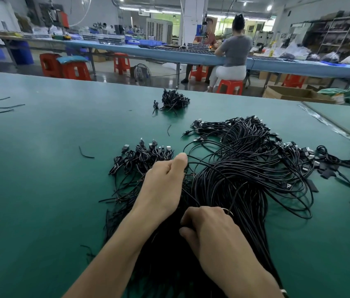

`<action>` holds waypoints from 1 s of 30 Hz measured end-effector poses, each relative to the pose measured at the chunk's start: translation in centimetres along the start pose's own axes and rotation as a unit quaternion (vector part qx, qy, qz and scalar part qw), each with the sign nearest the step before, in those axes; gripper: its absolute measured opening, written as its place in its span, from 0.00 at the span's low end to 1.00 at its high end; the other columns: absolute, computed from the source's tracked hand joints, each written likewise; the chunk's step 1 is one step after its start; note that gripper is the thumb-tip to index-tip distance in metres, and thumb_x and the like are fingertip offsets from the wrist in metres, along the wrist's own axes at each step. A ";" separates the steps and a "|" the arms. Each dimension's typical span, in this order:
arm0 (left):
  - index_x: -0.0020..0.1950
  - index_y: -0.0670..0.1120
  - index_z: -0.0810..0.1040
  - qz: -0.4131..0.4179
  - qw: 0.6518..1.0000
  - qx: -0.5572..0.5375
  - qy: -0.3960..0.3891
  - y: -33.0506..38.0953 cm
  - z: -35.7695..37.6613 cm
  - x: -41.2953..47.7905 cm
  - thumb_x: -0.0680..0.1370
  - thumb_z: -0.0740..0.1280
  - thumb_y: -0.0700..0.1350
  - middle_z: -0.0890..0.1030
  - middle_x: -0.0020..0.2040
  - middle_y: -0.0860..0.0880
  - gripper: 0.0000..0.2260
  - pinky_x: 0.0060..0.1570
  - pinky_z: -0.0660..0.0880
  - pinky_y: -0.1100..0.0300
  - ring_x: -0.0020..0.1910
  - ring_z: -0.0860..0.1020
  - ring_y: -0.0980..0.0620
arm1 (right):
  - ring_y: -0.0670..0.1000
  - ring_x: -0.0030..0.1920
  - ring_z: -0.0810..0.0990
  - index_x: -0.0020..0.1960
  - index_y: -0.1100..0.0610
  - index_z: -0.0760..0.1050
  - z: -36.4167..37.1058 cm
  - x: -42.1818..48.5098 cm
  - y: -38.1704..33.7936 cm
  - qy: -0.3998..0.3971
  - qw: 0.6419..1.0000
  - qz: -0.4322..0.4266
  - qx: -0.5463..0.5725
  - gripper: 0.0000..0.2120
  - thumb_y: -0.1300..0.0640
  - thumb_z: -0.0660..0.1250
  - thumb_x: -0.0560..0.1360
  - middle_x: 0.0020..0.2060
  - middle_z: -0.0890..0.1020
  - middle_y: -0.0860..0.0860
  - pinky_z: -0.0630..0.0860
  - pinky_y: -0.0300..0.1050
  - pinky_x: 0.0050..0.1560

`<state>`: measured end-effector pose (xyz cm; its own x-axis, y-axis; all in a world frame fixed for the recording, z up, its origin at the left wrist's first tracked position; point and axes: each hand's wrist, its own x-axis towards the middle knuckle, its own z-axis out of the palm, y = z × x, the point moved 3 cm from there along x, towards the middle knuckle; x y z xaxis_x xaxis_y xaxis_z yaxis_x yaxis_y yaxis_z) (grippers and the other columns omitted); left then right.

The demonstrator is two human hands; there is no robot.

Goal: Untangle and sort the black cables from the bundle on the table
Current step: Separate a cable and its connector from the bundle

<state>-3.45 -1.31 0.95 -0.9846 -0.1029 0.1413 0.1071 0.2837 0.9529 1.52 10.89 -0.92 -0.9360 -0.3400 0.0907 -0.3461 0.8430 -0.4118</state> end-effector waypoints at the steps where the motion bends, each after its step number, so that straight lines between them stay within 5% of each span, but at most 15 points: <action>1: 0.26 0.52 0.56 0.002 1.000 0.000 0.000 0.1 0.0 0.0 0.76 0.54 0.62 0.59 0.25 0.55 0.23 0.35 0.58 0.47 0.27 0.56 0.51 | 0.46 0.50 0.76 0.53 0.48 0.76 -0.1 0.0 0.0 0.007 1.000 0.000 0.002 0.06 0.49 0.62 0.80 0.47 0.78 0.44 0.75 0.43 0.47; 6: 0.26 0.50 0.61 -0.011 1.000 -0.025 -0.009 0.6 0.0 -0.6 0.72 0.49 0.72 0.58 0.27 0.59 0.28 0.31 0.64 0.51 0.31 0.55 0.59 | 0.44 0.46 0.80 0.51 0.45 0.79 -1.2 0.0 0.3 0.003 0.999 0.021 0.031 0.05 0.47 0.66 0.78 0.44 0.82 0.42 0.79 0.43 0.46; 7: 0.30 0.44 0.67 -0.025 0.999 -0.043 -0.012 0.7 0.1 -0.8 0.71 0.49 0.74 0.69 0.24 0.42 0.33 0.33 0.68 0.45 0.42 0.59 0.60 | 0.42 0.44 0.81 0.50 0.45 0.80 -1.8 0.0 0.7 0.009 0.998 0.033 0.045 0.04 0.47 0.68 0.77 0.42 0.82 0.41 0.80 0.42 0.46; 8: 0.38 0.36 0.69 -0.040 0.997 -0.058 -0.012 0.5 0.1 -0.8 0.72 0.50 0.73 0.71 0.44 0.44 0.38 0.39 0.70 0.37 0.49 0.65 0.54 | 0.41 0.41 0.81 0.47 0.44 0.81 -2.5 0.1 1.2 0.017 0.997 0.048 0.061 0.03 0.47 0.69 0.76 0.41 0.82 0.41 0.80 0.41 0.45; 9: 0.42 0.33 0.66 -0.044 0.996 -0.071 -0.007 0.4 0.1 -0.7 0.74 0.50 0.71 0.73 0.43 0.42 0.37 0.43 0.70 0.34 0.52 0.70 0.46 | 0.39 0.39 0.81 0.44 0.44 0.81 -3.3 0.2 1.8 0.032 0.995 0.063 0.077 0.03 0.47 0.70 0.75 0.38 0.82 0.40 0.80 0.38 0.43; 10: 0.39 0.35 0.65 -0.039 0.996 -0.080 0.001 0.3 0.0 -0.6 0.77 0.51 0.68 0.74 0.39 0.41 0.33 0.39 0.69 0.37 0.52 0.69 0.48 | 0.38 0.35 0.81 0.40 0.45 0.81 -4.2 0.2 2.4 0.058 0.991 0.077 0.094 0.05 0.49 0.72 0.74 0.34 0.82 0.40 0.77 0.32 0.39; 12: 0.33 0.46 0.58 -0.014 0.996 -0.086 -0.002 0.8 -0.1 -0.6 0.79 0.53 0.64 0.66 0.23 0.49 0.25 0.29 0.65 0.54 0.47 0.70 0.53 | 0.37 0.31 0.80 0.34 0.46 0.79 -5.7 0.1 3.9 0.150 0.973 0.106 0.140 0.10 0.53 0.73 0.73 0.29 0.82 0.39 0.72 0.26 0.31; 13: 0.33 0.49 0.56 -0.003 0.996 -0.086 -0.014 1.1 0.0 -0.7 0.81 0.53 0.63 0.62 0.26 0.55 0.23 0.26 0.63 0.60 0.43 0.68 0.50 | 0.38 0.30 0.80 0.33 0.47 0.79 -6.3 0.0 4.5 0.204 0.957 0.118 0.167 0.10 0.55 0.73 0.73 0.29 0.81 0.37 0.71 0.27 0.29; 14: 0.33 0.50 0.59 0.006 0.996 -0.087 -0.032 1.3 0.2 -0.8 0.82 0.54 0.62 0.61 0.26 0.52 0.23 0.23 0.61 0.65 0.22 0.75 0.52 | 0.39 0.30 0.80 0.33 0.47 0.79 -6.7 -0.1 4.9 0.251 0.940 0.125 0.194 0.10 0.54 0.73 0.73 0.29 0.81 0.37 0.70 0.28 0.28; 15: 0.31 0.49 0.63 0.017 0.994 -0.094 -0.052 1.5 0.5 -1.0 0.82 0.55 0.61 0.62 0.26 0.51 0.24 0.21 0.59 0.68 0.24 0.57 0.60 | 0.41 0.31 0.80 0.35 0.47 0.80 -6.8 -0.2 5.0 0.286 0.923 0.126 0.224 0.08 0.54 0.73 0.73 0.30 0.82 0.38 0.72 0.31 0.30; 17: 0.31 0.43 0.70 0.044 0.990 -0.101 -0.087 2.1 1.3 -1.7 0.82 0.57 0.61 0.64 0.25 0.51 0.27 0.21 0.58 0.70 0.21 0.59 0.55 | 0.44 0.32 0.82 0.41 0.41 0.82 -6.6 0.0 4.3 0.321 0.895 0.102 0.293 0.07 0.54 0.73 0.73 0.31 0.83 0.41 0.78 0.42 0.37; 20: 0.28 0.46 0.73 0.065 0.985 -0.114 -0.112 2.8 2.5 -2.5 0.83 0.58 0.59 0.64 0.22 0.55 0.27 0.21 0.57 0.69 0.19 0.59 0.57 | 0.45 0.37 0.84 0.43 0.42 0.83 -6.2 0.1 2.8 0.304 0.898 0.038 0.316 0.13 0.61 0.72 0.72 0.34 0.85 0.42 0.79 0.47 0.42; 25: 0.38 0.49 0.69 0.038 0.986 -0.139 -0.083 2.4 2.7 -2.2 0.83 0.61 0.56 0.64 0.25 0.58 0.17 0.21 0.59 0.70 0.21 0.60 0.60 | 0.42 0.39 0.84 0.41 0.47 0.84 -6.7 0.1 2.5 0.241 0.918 -0.013 0.315 0.12 0.64 0.71 0.74 0.37 0.85 0.42 0.77 0.34 0.40; 30: 0.44 0.39 0.77 0.056 0.982 -0.163 -0.076 2.3 2.5 -1.9 0.84 0.59 0.53 0.66 0.21 0.58 0.19 0.20 0.59 0.73 0.18 0.62 0.61 | 0.37 0.43 0.82 0.45 0.43 0.84 -6.6 -0.1 1.6 0.132 0.956 -0.048 0.258 0.13 0.62 0.71 0.75 0.40 0.85 0.36 0.73 0.28 0.45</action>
<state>-1.65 1.90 2.22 -0.9709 0.0618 0.2312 0.2292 -0.0377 0.9727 0.64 15.03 4.35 -0.9087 -0.2314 0.3474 -0.4171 0.4716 -0.7769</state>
